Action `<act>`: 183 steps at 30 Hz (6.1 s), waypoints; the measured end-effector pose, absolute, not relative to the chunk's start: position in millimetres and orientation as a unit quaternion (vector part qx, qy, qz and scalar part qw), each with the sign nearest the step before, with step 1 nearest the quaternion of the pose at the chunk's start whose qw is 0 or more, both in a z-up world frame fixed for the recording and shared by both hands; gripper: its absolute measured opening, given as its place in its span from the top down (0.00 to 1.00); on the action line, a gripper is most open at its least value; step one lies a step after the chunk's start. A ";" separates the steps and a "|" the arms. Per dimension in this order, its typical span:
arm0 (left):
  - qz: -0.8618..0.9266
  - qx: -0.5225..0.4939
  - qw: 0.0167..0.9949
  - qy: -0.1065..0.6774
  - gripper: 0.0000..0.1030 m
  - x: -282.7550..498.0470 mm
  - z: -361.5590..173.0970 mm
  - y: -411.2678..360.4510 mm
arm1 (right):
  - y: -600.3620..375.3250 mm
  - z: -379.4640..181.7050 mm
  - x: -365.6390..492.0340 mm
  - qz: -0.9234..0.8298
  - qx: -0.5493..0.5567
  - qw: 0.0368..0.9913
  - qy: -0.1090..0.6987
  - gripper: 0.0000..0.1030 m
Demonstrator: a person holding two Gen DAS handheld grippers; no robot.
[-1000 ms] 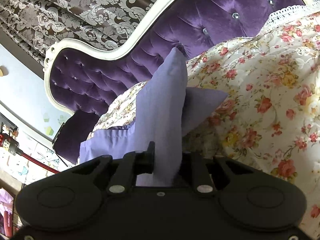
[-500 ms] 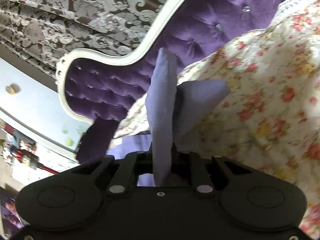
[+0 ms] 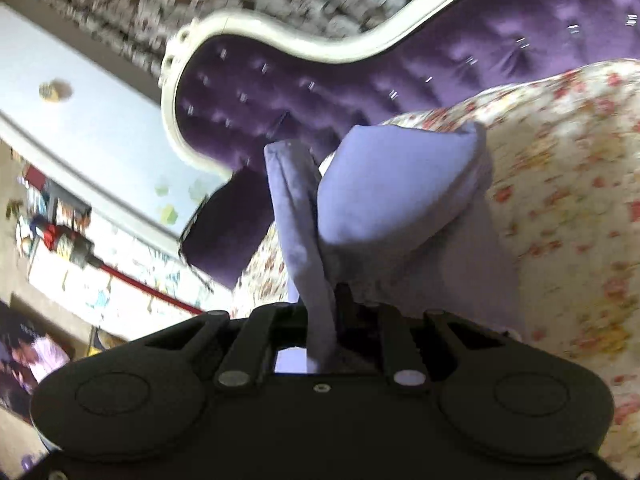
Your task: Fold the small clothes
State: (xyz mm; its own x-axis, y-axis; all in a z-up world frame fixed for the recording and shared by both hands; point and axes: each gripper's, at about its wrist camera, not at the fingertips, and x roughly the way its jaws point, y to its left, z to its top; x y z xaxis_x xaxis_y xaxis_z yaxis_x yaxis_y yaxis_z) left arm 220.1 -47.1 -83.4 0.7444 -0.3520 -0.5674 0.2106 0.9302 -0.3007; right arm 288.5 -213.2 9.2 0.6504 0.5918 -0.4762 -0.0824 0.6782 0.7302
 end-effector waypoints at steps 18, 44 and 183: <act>-0.008 -0.154 0.955 0.255 0.80 158.3 -25.8 119.3 | -40.5 -33.1 274.5 0.205 0.063 0.927 0.308 0.79; -0.132 0.128 0.921 0.345 0.65 324.4 -7.6 72.6 | 36.4 -77.4 200.2 0.237 -0.181 0.943 0.148 0.45; -0.198 -0.183 0.907 0.324 0.09 139.8 -95.4 94.7 | -182.7 -57.8 98.1 0.126 0.066 0.966 0.215 0.44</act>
